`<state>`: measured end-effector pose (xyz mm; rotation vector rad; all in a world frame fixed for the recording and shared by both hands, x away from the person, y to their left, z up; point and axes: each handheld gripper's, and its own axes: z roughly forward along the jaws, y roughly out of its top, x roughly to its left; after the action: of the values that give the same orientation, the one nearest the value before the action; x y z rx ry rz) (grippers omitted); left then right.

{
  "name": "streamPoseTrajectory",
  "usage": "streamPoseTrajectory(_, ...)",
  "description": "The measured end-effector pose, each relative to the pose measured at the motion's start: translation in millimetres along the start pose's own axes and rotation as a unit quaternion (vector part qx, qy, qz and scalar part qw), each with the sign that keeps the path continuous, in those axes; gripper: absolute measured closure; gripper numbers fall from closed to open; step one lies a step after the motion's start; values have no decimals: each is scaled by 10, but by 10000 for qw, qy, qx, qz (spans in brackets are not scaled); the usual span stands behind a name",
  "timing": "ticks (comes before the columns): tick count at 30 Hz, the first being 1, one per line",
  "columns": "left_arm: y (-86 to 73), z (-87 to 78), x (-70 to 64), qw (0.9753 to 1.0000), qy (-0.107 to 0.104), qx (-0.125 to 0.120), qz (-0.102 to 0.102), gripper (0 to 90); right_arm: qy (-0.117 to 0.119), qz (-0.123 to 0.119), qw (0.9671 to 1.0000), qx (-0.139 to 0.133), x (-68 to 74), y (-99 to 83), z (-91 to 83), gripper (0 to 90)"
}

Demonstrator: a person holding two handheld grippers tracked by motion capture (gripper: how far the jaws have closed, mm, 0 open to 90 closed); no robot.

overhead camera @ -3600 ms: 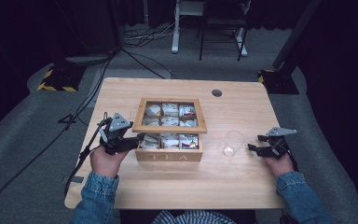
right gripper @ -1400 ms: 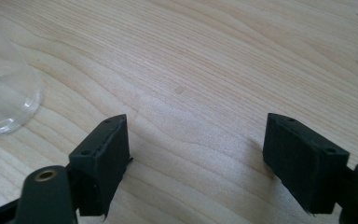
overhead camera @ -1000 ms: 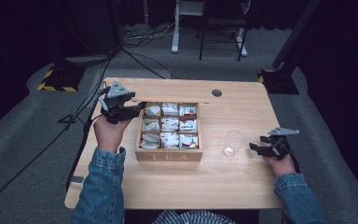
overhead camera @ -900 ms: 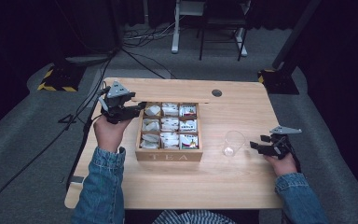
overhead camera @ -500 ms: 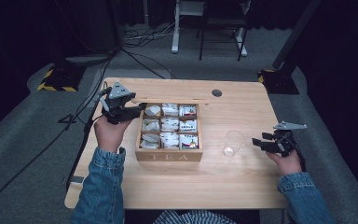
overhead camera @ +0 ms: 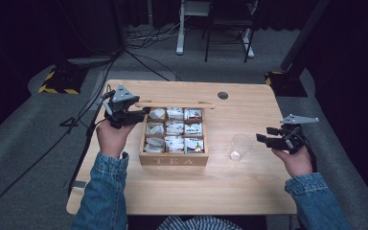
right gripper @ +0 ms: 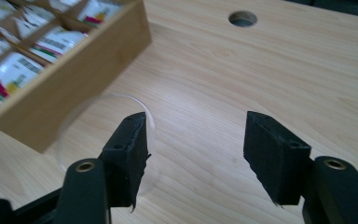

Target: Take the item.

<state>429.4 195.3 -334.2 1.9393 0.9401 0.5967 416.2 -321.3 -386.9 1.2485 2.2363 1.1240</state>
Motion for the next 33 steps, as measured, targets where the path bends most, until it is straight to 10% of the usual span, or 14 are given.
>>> streamPoseTrajectory(15, -19, -9, -8, 10000, -19, 10, 0, 435, 1028, -544, 9932, 9, 801, 442, 362, 428)
streamPoseTrajectory(33, -20, -6, 1, 10000, -30, -26, -12, 434, 1555, -907, 9836, 129, 1320, 688, 738, 430)
